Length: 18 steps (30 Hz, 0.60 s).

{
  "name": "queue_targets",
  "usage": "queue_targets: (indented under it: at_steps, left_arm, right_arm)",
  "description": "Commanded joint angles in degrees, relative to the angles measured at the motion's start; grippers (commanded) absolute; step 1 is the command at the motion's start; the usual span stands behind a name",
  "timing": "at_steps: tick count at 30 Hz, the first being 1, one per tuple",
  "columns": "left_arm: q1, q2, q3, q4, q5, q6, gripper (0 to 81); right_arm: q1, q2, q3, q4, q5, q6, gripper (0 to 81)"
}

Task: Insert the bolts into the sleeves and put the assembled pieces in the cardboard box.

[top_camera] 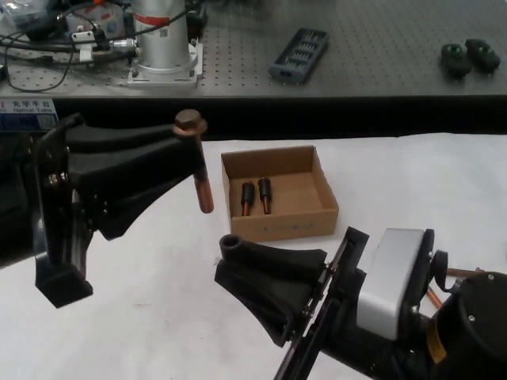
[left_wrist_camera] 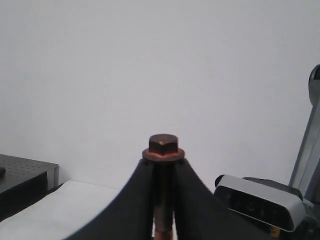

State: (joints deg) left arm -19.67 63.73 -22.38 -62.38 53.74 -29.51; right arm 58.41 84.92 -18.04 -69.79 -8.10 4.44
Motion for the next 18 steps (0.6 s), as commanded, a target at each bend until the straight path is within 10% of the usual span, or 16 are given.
queue_targets:
  at_steps: [1,18]
  left_arm:
    - [-0.35,-0.49,-0.14,-1.58,-0.43,-3.25,0.7]
    - [-1.2,1.13,-0.14,-1.58,2.07,-4.91,0.7]
  right_arm:
    - [-0.44,-0.08,-0.55,-1.37,-1.76,2.25,6.6]
    - [-0.44,-0.08,-2.42,-2.12,-5.78,2.39,6.6]
